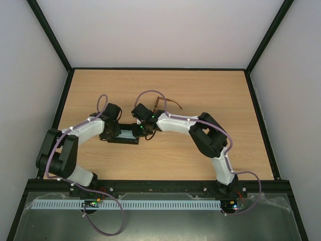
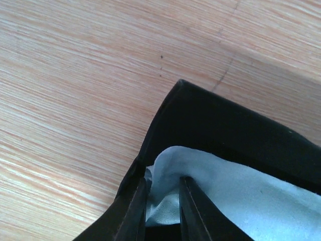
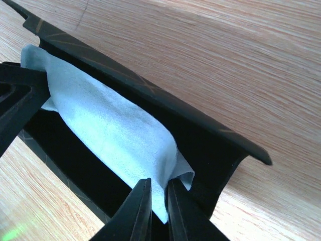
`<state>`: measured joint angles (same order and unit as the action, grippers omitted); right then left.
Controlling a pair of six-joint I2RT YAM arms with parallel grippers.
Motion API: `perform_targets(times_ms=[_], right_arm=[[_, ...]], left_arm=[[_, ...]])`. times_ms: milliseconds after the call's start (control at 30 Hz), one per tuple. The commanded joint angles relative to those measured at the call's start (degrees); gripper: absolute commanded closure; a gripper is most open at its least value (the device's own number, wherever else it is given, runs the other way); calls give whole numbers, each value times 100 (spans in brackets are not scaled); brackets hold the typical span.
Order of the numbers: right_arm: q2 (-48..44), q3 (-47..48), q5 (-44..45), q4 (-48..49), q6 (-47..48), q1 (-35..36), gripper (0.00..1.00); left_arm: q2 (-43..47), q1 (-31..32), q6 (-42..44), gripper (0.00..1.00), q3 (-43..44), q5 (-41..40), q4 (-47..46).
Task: Organize the sunglasses
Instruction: Place the glasses cleaning cloth in the sunglasses case.
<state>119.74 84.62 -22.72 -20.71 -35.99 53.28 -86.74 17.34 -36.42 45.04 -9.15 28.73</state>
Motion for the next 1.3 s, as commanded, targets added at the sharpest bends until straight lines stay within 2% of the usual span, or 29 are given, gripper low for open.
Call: perform_targets(times_ms=[0, 167, 433, 700, 900, 1067, 1267], right_arm=[[-148, -42, 239, -353, 31, 34, 88], [-265, 7, 259, -410, 31, 34, 85], [-435, 61, 290, -501, 41, 32, 81], [-580, 53, 398, -616, 78, 27, 72], [-718, -29, 671, -772, 184, 34, 72], [-750, -151, 954, -896, 263, 34, 70], [-722, -169, 1067, -955, 268, 34, 68]], left_arm=[[178, -34, -1, 78, 109, 74, 402], [357, -37, -30, 72, 178, 201, 452], [641, -25, -62, 68, 323, 295, 625], [887, -21, -76, 67, 456, 343, 736], [1109, -30, -71, 66, 532, 291, 807], [1175, -31, -67, 62, 621, 317, 758], [1181, -36, -60, 51, 665, 324, 675]])
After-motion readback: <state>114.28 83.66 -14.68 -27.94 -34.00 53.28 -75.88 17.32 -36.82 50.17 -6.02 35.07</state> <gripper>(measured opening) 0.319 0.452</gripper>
